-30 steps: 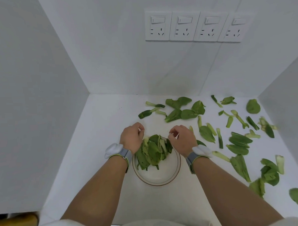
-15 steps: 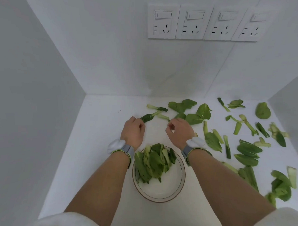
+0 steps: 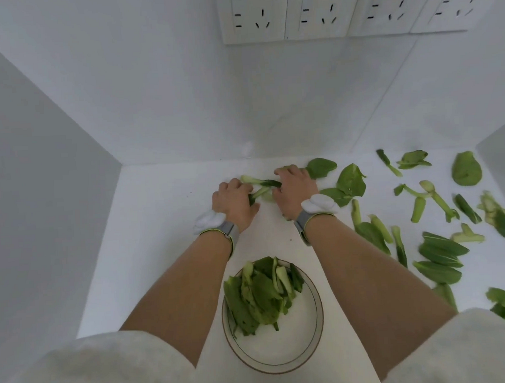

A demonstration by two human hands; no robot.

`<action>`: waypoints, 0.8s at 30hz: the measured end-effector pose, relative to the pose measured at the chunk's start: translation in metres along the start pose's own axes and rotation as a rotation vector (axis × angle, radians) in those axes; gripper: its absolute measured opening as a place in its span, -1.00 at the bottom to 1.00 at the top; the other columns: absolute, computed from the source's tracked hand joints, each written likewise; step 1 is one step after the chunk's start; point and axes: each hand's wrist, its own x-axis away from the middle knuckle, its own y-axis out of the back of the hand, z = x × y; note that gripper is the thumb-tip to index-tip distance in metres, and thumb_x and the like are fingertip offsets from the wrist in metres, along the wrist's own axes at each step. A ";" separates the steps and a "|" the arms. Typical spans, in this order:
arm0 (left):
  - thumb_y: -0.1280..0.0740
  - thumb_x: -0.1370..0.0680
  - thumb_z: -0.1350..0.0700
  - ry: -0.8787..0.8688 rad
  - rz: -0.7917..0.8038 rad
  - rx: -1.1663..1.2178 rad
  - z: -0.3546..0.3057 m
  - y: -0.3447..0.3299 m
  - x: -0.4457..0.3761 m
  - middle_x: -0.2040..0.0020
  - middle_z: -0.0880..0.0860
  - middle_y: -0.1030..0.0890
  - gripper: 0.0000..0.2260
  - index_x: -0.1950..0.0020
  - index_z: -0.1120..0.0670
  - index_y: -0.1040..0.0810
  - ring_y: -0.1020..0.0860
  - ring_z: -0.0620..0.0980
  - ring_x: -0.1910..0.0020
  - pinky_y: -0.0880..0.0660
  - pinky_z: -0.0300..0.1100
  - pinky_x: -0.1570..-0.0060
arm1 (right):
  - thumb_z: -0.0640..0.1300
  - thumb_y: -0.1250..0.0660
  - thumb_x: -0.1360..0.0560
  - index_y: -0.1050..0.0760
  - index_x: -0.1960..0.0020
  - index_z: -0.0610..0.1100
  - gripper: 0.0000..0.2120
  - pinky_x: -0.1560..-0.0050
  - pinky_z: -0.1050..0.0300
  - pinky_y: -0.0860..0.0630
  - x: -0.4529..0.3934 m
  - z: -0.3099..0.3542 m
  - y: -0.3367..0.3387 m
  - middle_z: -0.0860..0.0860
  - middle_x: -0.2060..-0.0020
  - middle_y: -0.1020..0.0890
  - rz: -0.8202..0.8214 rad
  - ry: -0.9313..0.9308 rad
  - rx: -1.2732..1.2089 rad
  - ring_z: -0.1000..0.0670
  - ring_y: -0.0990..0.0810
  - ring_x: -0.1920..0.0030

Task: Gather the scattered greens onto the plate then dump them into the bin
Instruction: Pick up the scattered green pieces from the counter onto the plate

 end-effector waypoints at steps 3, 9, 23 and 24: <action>-0.29 -0.54 -0.04 0.017 -0.017 -0.040 -0.003 0.001 -0.006 -0.13 0.01 -0.55 -0.80 -0.12 -0.07 -0.59 -0.47 0.08 -0.16 -0.37 -0.06 -0.12 | 0.02 -0.24 -0.52 -0.48 -0.22 0.02 -0.72 -0.04 0.00 -0.36 -0.008 -0.001 -0.007 -0.03 -0.20 -0.50 0.007 -0.012 0.031 -0.13 -0.42 -0.19; -0.33 -0.52 0.13 0.153 0.124 0.471 0.014 0.010 -0.008 0.00 0.08 -0.66 -0.86 0.00 0.09 -0.67 -0.61 0.07 0.03 -0.59 -0.06 -0.01 | -0.03 -0.23 -0.48 -0.46 0.11 0.01 -0.94 0.06 0.02 -0.36 -0.003 0.000 -0.001 0.00 0.05 -0.53 -0.088 -0.040 -0.067 -0.10 -0.45 -0.01; -0.42 -0.45 0.26 0.191 0.156 0.923 0.016 0.051 0.059 0.26 0.01 -0.63 -0.90 0.17 0.06 -0.60 -0.59 -0.15 0.36 -0.46 -0.34 0.36 | -0.04 -0.28 -0.49 -0.44 0.15 -0.01 -0.92 0.14 0.12 -0.32 0.072 -0.004 0.043 0.05 0.18 -0.47 -0.183 -0.037 -0.265 -0.05 -0.43 0.09; -0.41 -0.46 0.27 0.186 0.157 0.947 0.013 0.053 0.066 0.26 0.00 -0.63 -0.90 0.16 0.07 -0.59 -0.60 -0.17 0.38 -0.46 -0.31 0.34 | -0.04 -0.29 -0.49 -0.45 0.15 -0.02 -0.93 0.14 0.13 -0.32 0.079 -0.003 0.045 0.05 0.19 -0.47 -0.189 -0.033 -0.291 -0.04 -0.44 0.10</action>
